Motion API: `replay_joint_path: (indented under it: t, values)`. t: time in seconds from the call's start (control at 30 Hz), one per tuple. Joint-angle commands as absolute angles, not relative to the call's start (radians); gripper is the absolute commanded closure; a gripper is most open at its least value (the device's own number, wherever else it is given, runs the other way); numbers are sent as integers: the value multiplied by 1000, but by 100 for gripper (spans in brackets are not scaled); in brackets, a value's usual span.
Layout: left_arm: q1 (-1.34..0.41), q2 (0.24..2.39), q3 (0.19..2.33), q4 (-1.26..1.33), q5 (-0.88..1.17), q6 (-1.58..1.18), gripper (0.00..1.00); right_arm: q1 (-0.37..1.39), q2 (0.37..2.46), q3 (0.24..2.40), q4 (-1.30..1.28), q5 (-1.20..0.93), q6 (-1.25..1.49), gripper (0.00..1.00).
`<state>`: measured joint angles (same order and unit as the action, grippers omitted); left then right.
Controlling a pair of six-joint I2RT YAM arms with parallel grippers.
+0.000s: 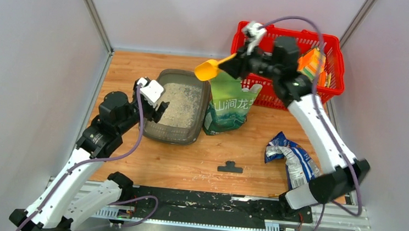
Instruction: Fill the litter box with clean litter
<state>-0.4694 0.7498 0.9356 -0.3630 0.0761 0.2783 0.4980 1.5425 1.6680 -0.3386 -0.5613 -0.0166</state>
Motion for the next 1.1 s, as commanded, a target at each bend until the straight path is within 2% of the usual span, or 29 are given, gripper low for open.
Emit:
replay_joint_path:
  t: [0.0,0.13,0.17,0.37,0.57,0.73,0.87,1.0,1.07]
  values:
    - [-465,752,928,-288,103,247,25,341,1375,1588,-535,-903,166,94]
    - [-465,768,914,-273,144,245,25,250,1241,1398,-741,-973,16,94]
    - [-465,773,913,-270,172,245,25,250,1202,1370,-827,-966,-94,94]
    - [-465,827,943,-279,283,239,26,218,1126,1104,-882,-844,-236,93]
    - [-466,862,965,-285,340,226,28,65,1178,977,-850,-763,-206,91]
    - [-466,887,965,-261,371,204,28,-101,1190,882,-709,-716,30,86]
    - [-474,920,973,-223,396,193,28,-115,1213,839,-640,-690,72,77]
    - [-497,982,1006,-199,414,195,28,-132,1212,790,-578,-641,113,50]
    - [-514,1005,1026,-187,437,193,28,-162,1213,802,-586,-611,133,44]
